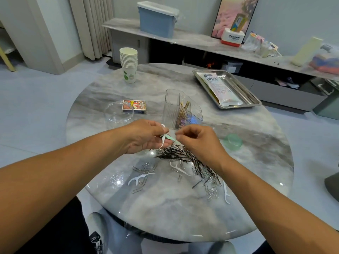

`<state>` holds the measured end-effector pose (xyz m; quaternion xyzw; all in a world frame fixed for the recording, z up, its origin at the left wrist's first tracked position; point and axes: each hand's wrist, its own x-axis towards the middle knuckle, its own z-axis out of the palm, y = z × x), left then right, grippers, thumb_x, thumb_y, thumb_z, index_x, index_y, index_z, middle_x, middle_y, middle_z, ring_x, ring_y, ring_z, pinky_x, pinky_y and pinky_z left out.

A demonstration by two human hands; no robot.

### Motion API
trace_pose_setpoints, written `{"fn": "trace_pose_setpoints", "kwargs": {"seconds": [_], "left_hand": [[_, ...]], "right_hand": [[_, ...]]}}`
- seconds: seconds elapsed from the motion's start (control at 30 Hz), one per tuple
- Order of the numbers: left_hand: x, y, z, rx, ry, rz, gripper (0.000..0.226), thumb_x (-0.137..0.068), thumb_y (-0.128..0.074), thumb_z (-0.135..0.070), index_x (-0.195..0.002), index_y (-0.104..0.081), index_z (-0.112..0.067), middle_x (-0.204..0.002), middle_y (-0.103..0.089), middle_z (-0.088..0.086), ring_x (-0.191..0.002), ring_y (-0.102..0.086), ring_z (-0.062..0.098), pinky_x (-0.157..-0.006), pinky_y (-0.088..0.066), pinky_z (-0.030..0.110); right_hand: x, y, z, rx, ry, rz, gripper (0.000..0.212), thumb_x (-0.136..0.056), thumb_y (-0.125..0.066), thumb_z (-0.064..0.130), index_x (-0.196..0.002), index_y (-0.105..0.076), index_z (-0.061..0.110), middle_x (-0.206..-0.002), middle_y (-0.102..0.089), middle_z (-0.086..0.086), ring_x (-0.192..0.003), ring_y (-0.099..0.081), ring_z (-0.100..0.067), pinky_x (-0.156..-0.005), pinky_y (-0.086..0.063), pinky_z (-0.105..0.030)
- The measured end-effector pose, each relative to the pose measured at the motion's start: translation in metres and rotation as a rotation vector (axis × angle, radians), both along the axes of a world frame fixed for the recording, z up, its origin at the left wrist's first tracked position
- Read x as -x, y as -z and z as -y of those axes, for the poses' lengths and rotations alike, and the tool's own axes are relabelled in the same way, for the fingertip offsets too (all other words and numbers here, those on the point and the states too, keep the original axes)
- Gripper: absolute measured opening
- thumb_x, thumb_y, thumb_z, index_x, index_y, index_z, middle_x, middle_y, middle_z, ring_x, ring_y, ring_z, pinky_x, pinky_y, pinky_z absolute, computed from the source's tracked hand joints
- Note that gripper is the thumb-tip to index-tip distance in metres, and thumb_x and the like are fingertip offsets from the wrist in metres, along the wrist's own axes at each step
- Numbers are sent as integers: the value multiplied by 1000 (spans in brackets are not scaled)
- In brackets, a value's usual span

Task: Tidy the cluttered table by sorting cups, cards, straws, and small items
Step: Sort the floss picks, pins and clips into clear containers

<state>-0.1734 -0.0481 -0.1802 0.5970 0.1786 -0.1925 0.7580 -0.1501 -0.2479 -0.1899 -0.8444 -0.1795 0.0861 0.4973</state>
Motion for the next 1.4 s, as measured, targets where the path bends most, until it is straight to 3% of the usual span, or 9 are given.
{"fn": "trace_pose_setpoints", "kwargs": {"seconds": [0.17,0.33,0.43,0.57,0.77,0.9,1.07,1.3,1.4], "left_hand": [[1,7,-1,-324,59,87,22,-95,-66,-7,-117,-65,-11,-84,-71,9,-62,-63,12,-56,-53,23],[0,10,-3,-374,103,125,18,-95,-66,-5,-111,-68,-15,-74,-65,9,-59,-56,12,-54,-49,22],[2,11,0,-315,98,107,10,-96,-62,2,-102,-65,-5,-78,-66,15,-58,-63,14,-59,-57,23],[3,11,1,-285,83,64,8,-96,-58,6,-99,-62,-1,-91,-66,22,-75,-69,24,-76,-63,34],[3,11,0,-282,41,19,11,-99,-54,6,-101,-64,2,-102,-68,26,-86,-73,25,-73,-63,29],[2,15,0,-294,23,19,12,-98,-56,5,-100,-67,1,-106,-68,26,-86,-74,22,-69,-62,24],[2,16,0,-298,17,4,15,-98,-54,6,-104,-68,2,-107,-68,27,-88,-74,24,-68,-62,23],[0,16,4,-285,4,12,15,-97,-55,9,-103,-67,4,-106,-69,28,-88,-74,24,-69,-62,24],[0,15,4,-265,-8,18,14,-97,-56,9,-105,-66,4,-105,-70,29,-92,-75,26,-73,-62,25]], "right_hand": [[2,5,17,768,-188,-137,9,-71,-86,20,-76,-78,18,-74,-76,3,-66,-65,-6,-64,-55,-24],[9,13,11,949,-169,-40,13,-76,-84,27,-84,-76,23,-83,-74,11,-84,-67,-10,-62,-46,-25],[10,13,10,1001,-215,21,3,-83,-74,22,-85,-73,21,-86,-73,8,-85,-67,-16,-59,-40,-25],[11,14,13,1056,-280,118,15,-86,-54,15,-86,-69,17,-88,-70,1,-86,-64,-23,-60,-41,-29],[7,16,16,899,-219,60,7,-85,-77,27,-90,-73,24,-81,-66,13,-79,-56,-9,-57,-35,-22],[7,19,15,949,-313,110,11,-91,-70,23,-82,-66,24,-84,-62,9,-85,-57,-15,-56,-35,-24],[5,15,19,973,-372,144,7,-98,-58,23,-91,-57,22,-104,-63,-2,-95,-57,-25,-78,-46,-37],[-6,4,32,994,-250,274,21,-89,-72,29,-109,-66,30,-107,-65,6,-102,-60,-21,-72,-34,-30],[-1,6,25,826,-260,147,17,-83,-78,30,-99,-74,32,-96,-67,9,-91,-63,-13,-66,-41,-28]]}}
